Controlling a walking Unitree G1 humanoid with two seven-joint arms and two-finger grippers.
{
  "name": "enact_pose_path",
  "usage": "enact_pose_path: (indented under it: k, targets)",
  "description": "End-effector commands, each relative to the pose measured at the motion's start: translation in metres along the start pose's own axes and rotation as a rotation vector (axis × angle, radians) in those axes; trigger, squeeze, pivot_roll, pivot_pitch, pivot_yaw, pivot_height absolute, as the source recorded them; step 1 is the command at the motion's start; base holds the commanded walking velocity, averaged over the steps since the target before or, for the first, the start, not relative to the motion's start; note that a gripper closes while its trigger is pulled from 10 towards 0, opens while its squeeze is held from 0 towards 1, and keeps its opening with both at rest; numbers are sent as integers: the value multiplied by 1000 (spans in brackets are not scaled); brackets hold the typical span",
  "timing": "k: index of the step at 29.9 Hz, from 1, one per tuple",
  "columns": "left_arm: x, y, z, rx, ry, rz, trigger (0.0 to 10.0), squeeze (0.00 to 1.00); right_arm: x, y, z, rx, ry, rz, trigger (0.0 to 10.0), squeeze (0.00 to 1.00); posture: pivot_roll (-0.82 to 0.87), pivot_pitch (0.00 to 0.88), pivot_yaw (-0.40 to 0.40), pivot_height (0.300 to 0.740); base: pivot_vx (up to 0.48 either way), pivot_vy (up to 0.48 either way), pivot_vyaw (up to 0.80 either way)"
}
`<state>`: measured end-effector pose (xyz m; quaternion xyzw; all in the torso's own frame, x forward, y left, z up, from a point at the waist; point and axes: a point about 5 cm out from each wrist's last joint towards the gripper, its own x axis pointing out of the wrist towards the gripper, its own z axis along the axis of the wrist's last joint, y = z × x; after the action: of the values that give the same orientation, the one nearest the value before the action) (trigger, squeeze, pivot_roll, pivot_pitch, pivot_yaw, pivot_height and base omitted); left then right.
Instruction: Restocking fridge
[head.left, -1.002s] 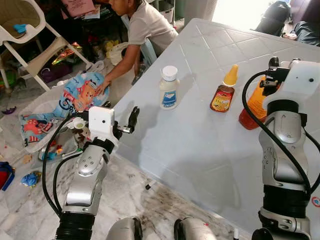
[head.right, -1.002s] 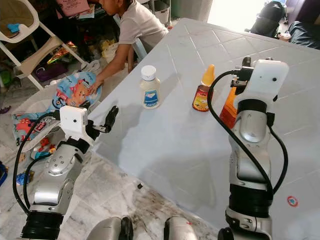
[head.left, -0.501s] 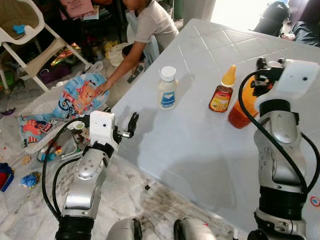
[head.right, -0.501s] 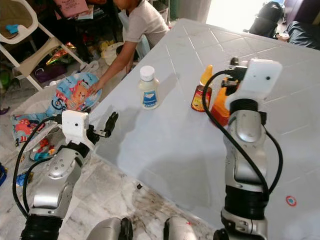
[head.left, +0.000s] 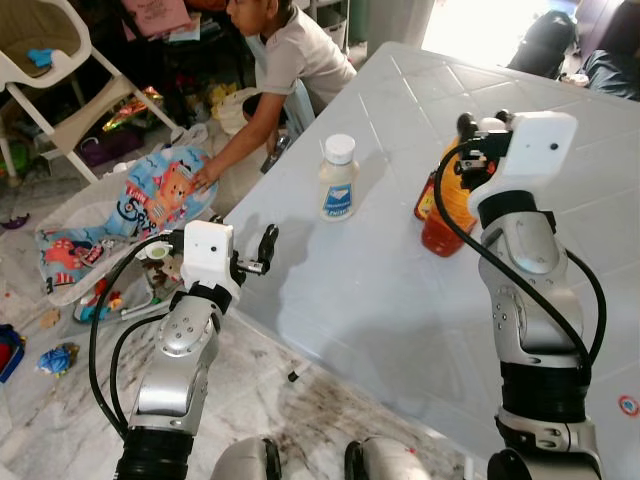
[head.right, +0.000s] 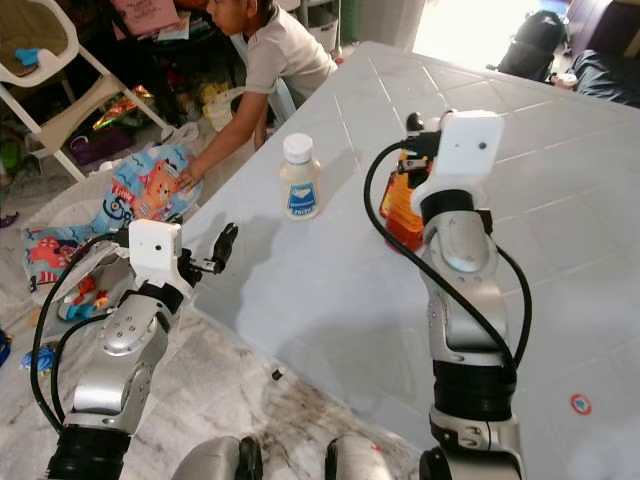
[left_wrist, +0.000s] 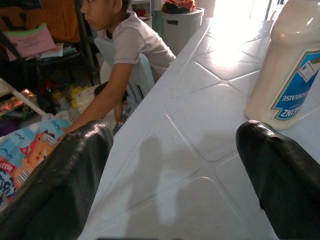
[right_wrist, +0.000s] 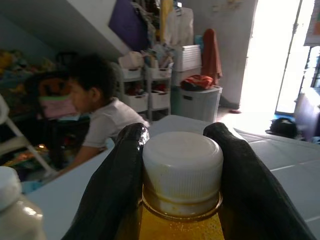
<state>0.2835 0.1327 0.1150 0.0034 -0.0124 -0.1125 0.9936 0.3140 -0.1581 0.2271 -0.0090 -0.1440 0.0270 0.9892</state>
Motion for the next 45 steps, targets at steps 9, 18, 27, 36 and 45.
enact_pose_path:
  k: [9, 18, 27, 36, 45]
  targets:
    - [2, 2, -1, 9, 13, 3, 10000, 0, -5, 4, -18, 35, 85, -6, 10000, 0, -87, 73, 41, 740, 0, 0, 0]
    - [3, -1, -1, 6, 12, -1, 10000, 0, -7, 1, -21, -10, 94, -24, 10000, 0, -86, 62, 37, 740, 0, 0, 0]
    - [2, 0, -2, 5, 12, 5, 10000, 0, -9, 6, -21, -14, 83, -1, 10000, 0, -85, 58, 33, 740, -191, 0, 0]
    - [3, -1, -2, 5, 13, 8, 10000, 0, -7, 6, -15, -39, 46, 7, 10000, 0, -91, 60, 30, 740, -271, 0, 0]
    - [4, 0, -2, 7, 12, 12, 10000, 0, -5, 6, -9, -53, 10, 8, 10000, 0, -91, 68, 28, 740, -284, 0, 0]
